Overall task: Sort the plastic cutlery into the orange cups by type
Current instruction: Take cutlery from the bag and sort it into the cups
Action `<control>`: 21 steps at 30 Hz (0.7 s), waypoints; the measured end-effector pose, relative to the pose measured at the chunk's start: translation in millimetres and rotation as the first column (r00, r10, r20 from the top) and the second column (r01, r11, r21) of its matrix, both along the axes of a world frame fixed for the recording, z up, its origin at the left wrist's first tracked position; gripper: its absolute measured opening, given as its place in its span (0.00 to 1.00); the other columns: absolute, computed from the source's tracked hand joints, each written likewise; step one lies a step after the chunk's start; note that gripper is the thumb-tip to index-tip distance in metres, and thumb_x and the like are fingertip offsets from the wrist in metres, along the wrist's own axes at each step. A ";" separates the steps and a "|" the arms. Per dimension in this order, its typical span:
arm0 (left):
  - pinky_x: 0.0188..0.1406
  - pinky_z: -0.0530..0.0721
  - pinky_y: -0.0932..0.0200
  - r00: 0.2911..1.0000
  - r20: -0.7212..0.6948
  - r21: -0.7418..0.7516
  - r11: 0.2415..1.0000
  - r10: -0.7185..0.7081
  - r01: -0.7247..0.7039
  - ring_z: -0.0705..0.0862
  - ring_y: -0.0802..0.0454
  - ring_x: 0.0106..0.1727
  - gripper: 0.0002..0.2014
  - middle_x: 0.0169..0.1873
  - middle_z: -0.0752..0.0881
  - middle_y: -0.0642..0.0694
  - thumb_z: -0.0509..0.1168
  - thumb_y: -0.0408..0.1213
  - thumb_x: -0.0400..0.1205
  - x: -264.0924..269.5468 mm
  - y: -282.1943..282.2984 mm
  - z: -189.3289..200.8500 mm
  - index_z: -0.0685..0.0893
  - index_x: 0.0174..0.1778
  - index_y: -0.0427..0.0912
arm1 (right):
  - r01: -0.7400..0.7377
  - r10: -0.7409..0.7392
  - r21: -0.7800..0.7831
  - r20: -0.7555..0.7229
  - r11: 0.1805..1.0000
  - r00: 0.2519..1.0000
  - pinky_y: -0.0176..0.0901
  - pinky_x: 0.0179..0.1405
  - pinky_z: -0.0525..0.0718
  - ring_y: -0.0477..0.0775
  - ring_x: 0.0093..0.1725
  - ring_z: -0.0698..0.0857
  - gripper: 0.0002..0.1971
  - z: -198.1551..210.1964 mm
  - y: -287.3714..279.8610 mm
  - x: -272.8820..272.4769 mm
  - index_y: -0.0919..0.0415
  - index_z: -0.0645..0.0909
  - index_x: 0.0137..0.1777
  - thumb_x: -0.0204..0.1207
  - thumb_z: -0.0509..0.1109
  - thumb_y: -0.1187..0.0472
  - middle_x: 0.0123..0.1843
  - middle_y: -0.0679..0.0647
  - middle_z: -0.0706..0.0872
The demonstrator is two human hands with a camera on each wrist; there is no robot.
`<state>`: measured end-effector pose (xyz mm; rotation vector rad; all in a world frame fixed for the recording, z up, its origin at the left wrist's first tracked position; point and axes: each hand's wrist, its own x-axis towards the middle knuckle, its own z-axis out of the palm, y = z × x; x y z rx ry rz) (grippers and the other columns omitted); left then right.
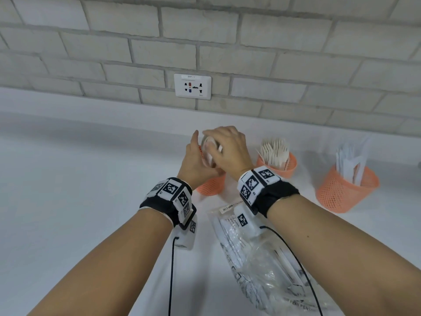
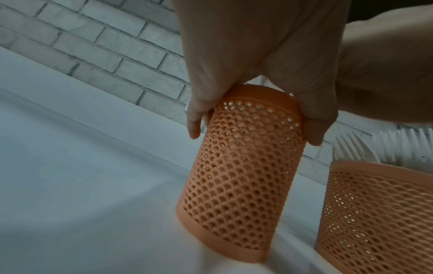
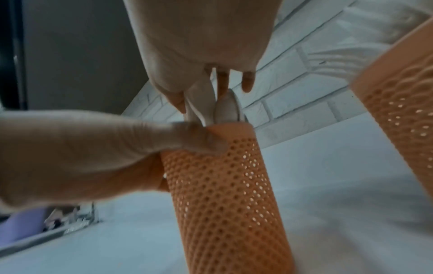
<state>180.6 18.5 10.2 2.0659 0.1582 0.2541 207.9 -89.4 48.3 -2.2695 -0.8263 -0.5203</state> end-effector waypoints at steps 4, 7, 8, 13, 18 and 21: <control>0.64 0.64 0.63 1.000 -0.008 0.002 1.000 0.015 -0.015 0.65 0.48 0.78 0.62 0.79 0.61 0.40 0.80 0.41 0.64 0.9 -0.8 -1.3 0.41 0.82 0.39 | 0.072 -0.104 -0.352 -0.073 0.933 0.992 0.64 0.78 0.50 0.56 0.82 0.55 0.22 10.7 0.4 -9.1 0.51 0.67 0.77 0.85 0.49 0.53 0.81 0.47 0.66; 0.69 0.60 0.63 0.999 -0.039 0.011 1.000 0.011 -0.011 0.59 0.47 0.81 0.63 0.82 0.57 0.39 0.80 0.41 0.65 1.1 -0.3 -1.0 0.37 0.82 0.40 | 0.050 -0.177 -0.618 -0.146 0.785 0.973 0.71 0.78 0.39 0.59 0.84 0.41 0.25 20.9 -1.4 -16.1 0.49 0.49 0.82 0.85 0.42 0.49 0.85 0.49 0.48; 0.72 0.60 0.60 0.999 -0.053 0.010 1.000 0.013 -0.012 0.59 0.47 0.82 0.64 0.82 0.57 0.39 0.81 0.41 0.65 0.4 -0.2 -0.3 0.36 0.82 0.40 | 0.032 -0.198 -0.669 -0.174 0.742 0.965 0.71 0.78 0.37 0.60 0.83 0.38 0.26 23.3 -3.4 -18.7 0.48 0.46 0.82 0.85 0.42 0.47 0.86 0.51 0.44; 0.78 0.61 0.49 0.993 -0.117 0.056 0.998 0.014 -0.008 0.55 0.44 0.82 0.68 0.80 0.51 0.39 0.82 0.45 0.63 -19.9 -3.4 19.6 0.32 0.81 0.40 | -0.047 -0.156 -0.545 -0.320 0.837 0.935 0.65 0.79 0.51 0.61 0.83 0.49 0.33 53.6 -29.5 -32.8 0.48 0.42 0.83 0.82 0.55 0.47 0.85 0.57 0.44; 0.71 0.72 0.49 0.951 0.306 0.016 0.998 0.045 -0.053 0.67 0.47 0.72 0.30 0.65 0.64 0.45 0.68 0.41 0.68 -58.5 -20.1 50.3 0.71 0.67 0.43 | -0.115 -0.076 -0.412 -0.420 0.904 0.904 0.42 0.45 0.77 0.53 0.47 0.81 0.11 82.8 -88.9 -56.8 0.59 0.81 0.58 0.81 0.61 0.60 0.54 0.53 0.81; 0.57 0.73 0.65 0.932 0.352 0.002 0.996 -0.088 0.093 0.74 0.49 0.62 0.09 0.56 0.71 0.46 0.64 0.29 0.70 -80.8 -51.3 65.2 0.76 0.38 0.48 | -0.173 -0.107 -0.402 -0.586 0.899 0.803 0.36 0.28 0.81 0.50 0.34 0.86 0.07 76.5 -125.4 -77.5 0.64 0.83 0.44 0.79 0.64 0.63 0.39 0.55 0.86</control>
